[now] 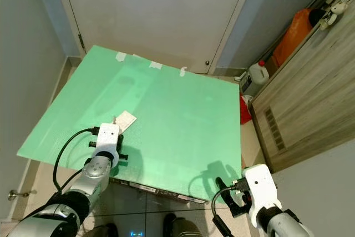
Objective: Hang keys on a hook
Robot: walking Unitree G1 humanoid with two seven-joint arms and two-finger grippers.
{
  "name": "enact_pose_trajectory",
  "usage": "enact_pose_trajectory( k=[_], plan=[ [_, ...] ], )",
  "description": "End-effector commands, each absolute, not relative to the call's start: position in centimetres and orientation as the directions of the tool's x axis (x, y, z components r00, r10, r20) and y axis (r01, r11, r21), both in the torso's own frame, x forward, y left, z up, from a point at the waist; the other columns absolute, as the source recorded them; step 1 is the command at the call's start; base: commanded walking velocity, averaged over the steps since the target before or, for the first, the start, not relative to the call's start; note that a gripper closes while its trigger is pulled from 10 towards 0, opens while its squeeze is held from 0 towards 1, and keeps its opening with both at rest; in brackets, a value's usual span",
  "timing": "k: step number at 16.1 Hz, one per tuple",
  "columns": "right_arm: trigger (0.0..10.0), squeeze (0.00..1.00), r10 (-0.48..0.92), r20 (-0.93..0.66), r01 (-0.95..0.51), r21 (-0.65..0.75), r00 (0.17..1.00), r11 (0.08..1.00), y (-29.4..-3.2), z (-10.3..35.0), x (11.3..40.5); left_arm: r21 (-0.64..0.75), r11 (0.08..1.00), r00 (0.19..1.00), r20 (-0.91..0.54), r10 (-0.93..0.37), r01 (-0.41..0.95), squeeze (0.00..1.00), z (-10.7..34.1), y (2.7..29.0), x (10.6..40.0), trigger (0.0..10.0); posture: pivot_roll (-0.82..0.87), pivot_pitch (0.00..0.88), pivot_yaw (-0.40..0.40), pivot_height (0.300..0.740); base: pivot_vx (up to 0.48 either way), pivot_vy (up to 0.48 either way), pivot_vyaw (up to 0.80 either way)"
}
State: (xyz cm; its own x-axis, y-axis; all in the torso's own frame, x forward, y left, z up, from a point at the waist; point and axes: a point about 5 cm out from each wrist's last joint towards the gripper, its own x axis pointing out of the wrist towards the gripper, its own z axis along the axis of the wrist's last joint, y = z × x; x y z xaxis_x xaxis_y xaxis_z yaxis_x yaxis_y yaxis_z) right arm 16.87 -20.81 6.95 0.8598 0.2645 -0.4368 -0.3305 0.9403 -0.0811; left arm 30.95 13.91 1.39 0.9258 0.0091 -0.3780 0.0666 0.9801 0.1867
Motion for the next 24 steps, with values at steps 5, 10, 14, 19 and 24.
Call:
enact_pose_trajectory(
  k=[5, 10, 14, 19, 24],
  plan=[
    [10.0, 0.00, 0.249, -0.453, -0.316, -0.076, 0.856, 0.946, -20.9, 5.9, 17.3, 0.176, 0.975, 0.959, -0.271, -0.084, 0.135, 0.00, 2.9, 11.5, 31.2, 0.0, -0.19, 0.174, -0.102, 0.740, 0.000, 0.000, 0.00],
    [10.0, 0.00, 0.257, -0.437, -0.316, -0.066, 0.862, 0.947, -20.4, 5.4, 17.9, 0.160, 0.975, 0.977, -0.171, -0.127, 0.155, 0.00, 5.3, 11.0, 31.7, 0.0, -0.17, 0.158, -0.091, 0.740, 0.000, 0.000, 0.00],
    [10.0, 0.00, 0.262, -0.425, -0.317, -0.062, 0.866, 0.946, -19.9, 5.3, 18.1, 0.165, 0.966, 0.976, -0.117, -0.184, 0.201, 0.00, 7.1, 9.7, 31.6, 0.0, -0.15, 0.150, -0.084, 0.740, 0.000, 0.000, 0.00],
    [10.0, 0.00, 0.264, -0.387, -0.304, -0.046, 0.884, 0.952, -19.0, 4.9, 19.5, 0.168, 0.967, 0.981, -0.060, -0.182, 0.190, 0.00, 10.3, 10.5, 33.0, 0.0, -0.11, 0.104, -0.052, 0.740, 0.000, 0.000, 0.00],
    [10.0, 0.00, 0.239, -0.285, -0.254, -0.016, 0.928, 0.967, -16.9, 4.9, 23.7, 0.081, 0.970, 0.972, 0.025, -0.234, 0.231, 0.00, 15.2, 11.3, 35.1, 0.0, -0.07, 0.006, 0.023, 0.740, 0.000, 0.000, 0.00]
  ],
)
